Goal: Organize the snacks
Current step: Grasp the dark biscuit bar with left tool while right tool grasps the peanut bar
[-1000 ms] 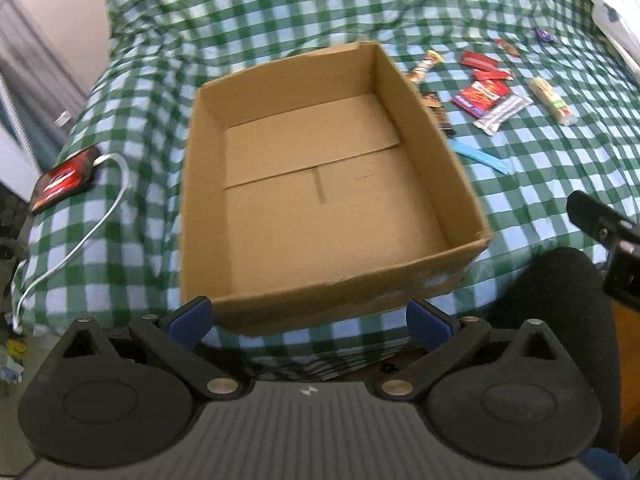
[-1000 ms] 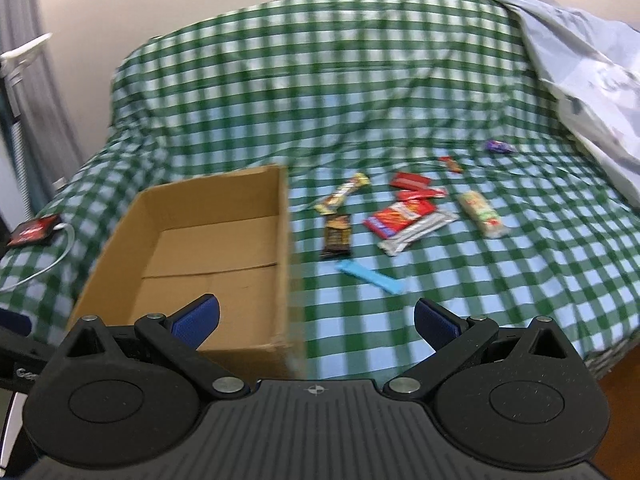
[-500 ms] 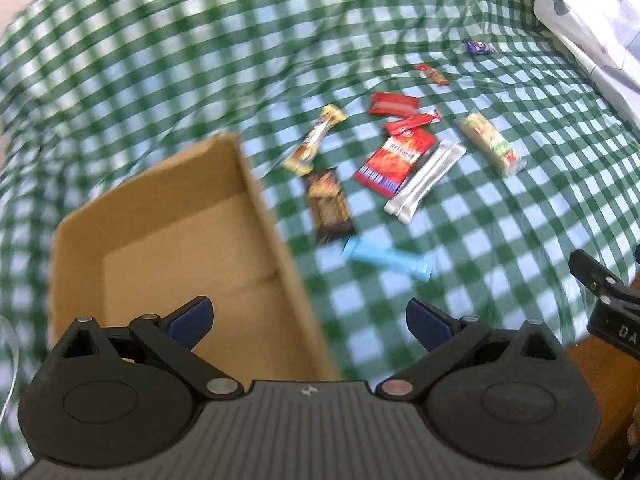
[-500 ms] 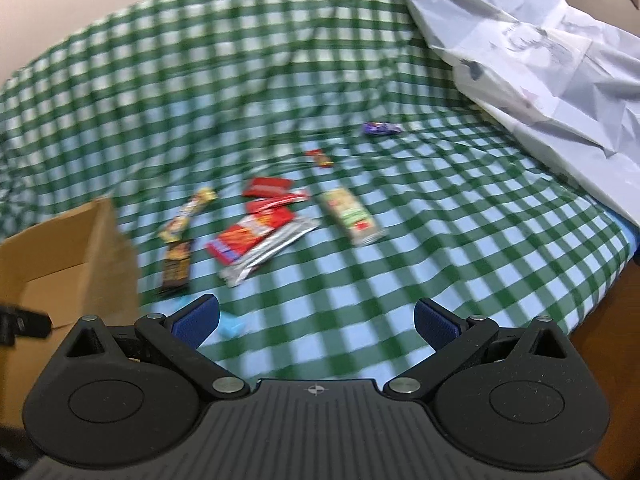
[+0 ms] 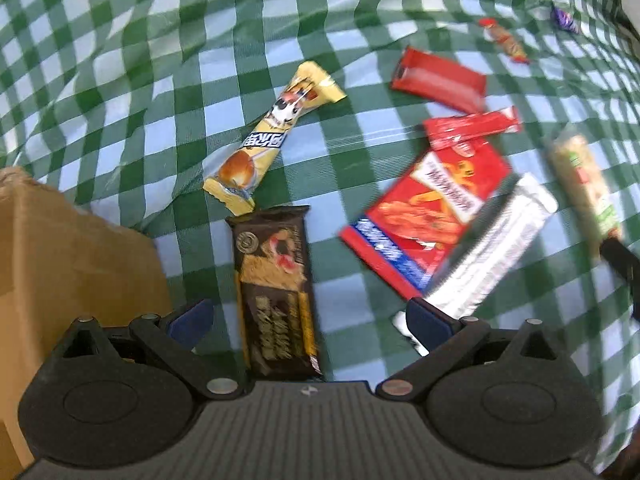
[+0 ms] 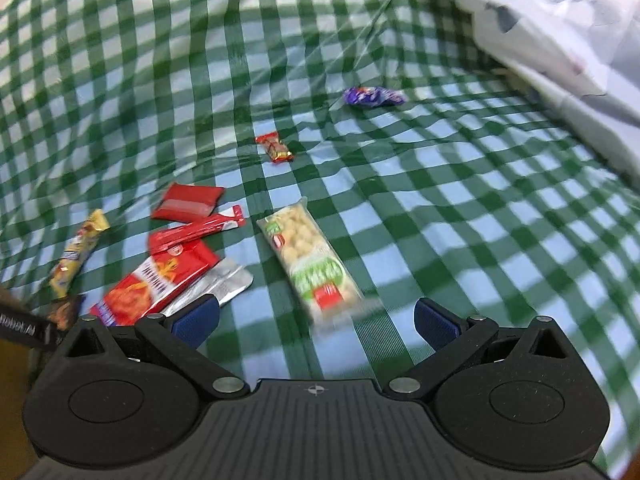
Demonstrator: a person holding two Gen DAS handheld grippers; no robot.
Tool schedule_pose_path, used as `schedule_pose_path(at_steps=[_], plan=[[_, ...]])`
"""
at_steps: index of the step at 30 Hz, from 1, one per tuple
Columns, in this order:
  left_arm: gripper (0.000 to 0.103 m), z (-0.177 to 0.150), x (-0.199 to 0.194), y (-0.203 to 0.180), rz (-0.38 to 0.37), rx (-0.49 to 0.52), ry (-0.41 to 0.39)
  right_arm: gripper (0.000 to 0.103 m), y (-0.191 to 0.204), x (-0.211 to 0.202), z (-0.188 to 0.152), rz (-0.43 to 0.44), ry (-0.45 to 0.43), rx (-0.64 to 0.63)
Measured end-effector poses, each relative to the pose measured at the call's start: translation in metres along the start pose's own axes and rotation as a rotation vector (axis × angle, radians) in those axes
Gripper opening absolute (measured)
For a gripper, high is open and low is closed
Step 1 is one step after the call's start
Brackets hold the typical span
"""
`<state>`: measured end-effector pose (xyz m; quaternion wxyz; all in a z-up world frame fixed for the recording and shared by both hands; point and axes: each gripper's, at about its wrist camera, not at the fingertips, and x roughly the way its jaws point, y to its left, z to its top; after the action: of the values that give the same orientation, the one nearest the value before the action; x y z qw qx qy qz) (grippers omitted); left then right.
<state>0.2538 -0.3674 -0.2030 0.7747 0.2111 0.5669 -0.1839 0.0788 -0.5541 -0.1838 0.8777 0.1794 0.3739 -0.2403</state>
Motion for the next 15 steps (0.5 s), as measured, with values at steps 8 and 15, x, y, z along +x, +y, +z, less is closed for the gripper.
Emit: schedule_pose_path(at_steps=[8, 15], plan=[[0.103, 0.005, 0.03, 0.027, 0.061, 0.017, 0.032, 0.103, 0.012, 0.064, 0.01, -0.032, 0.043, -0.078], [0.065, 0.013, 0.037, 0.051, -0.056, -0.149, 0.053, 0.101, 0.009, 0.068, 0.004, -0.04, 0.033, -0.095]])
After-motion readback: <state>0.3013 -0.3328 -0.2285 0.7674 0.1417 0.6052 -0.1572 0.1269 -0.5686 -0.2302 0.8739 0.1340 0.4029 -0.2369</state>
